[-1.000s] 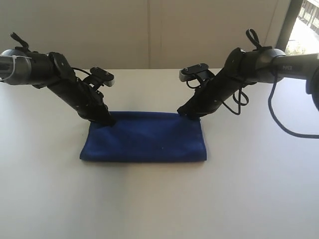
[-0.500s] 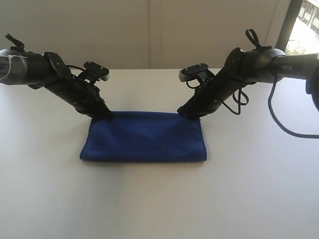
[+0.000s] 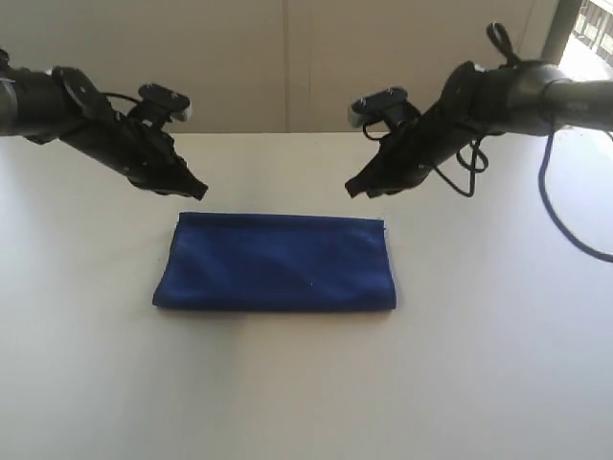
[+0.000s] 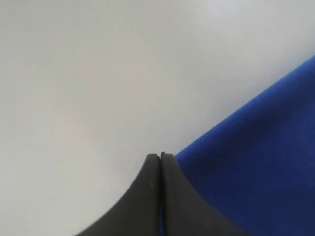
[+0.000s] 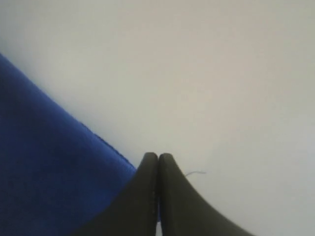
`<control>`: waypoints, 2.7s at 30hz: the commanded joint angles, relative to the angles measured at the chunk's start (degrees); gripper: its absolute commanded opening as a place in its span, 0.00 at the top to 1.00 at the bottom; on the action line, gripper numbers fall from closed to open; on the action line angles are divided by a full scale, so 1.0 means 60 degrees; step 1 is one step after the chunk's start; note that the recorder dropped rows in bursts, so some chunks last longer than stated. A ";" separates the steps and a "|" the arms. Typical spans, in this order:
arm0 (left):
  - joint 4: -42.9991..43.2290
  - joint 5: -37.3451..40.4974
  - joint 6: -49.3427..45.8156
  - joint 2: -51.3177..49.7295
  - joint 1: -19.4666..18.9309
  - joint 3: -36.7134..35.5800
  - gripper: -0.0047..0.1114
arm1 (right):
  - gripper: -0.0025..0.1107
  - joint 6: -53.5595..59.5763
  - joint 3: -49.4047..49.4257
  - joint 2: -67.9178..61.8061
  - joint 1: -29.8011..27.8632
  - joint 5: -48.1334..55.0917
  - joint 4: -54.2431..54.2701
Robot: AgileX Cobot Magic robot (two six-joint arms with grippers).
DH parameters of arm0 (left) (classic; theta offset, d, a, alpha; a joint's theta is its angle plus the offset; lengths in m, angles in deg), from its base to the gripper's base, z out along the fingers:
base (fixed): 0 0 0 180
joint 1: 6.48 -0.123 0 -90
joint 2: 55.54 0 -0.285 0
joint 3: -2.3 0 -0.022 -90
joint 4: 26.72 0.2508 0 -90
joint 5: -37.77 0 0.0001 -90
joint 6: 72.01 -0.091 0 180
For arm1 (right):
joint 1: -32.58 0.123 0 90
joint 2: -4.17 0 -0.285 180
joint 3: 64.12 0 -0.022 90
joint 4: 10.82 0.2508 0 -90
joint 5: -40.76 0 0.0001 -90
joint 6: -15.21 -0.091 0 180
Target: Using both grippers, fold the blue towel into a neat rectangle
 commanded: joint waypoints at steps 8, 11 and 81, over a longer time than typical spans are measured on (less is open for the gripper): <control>-0.0197 0.1139 -0.0031 0.4019 -0.0958 -0.1462 0.96 | 0.98 -0.0252 0.1540 0.4350 -0.0855 -0.0551 -0.0252; -0.0407 0.0822 -0.0055 0.5820 -0.1560 -0.2818 0.96 | 0.98 -0.0280 0.2957 0.6043 -0.1220 -0.1164 -0.0252; -0.2397 -0.2358 0.0515 1.9557 -0.2122 -1.4931 0.96 | 0.98 -0.3493 1.5642 1.4568 -0.1495 -0.5530 0.0713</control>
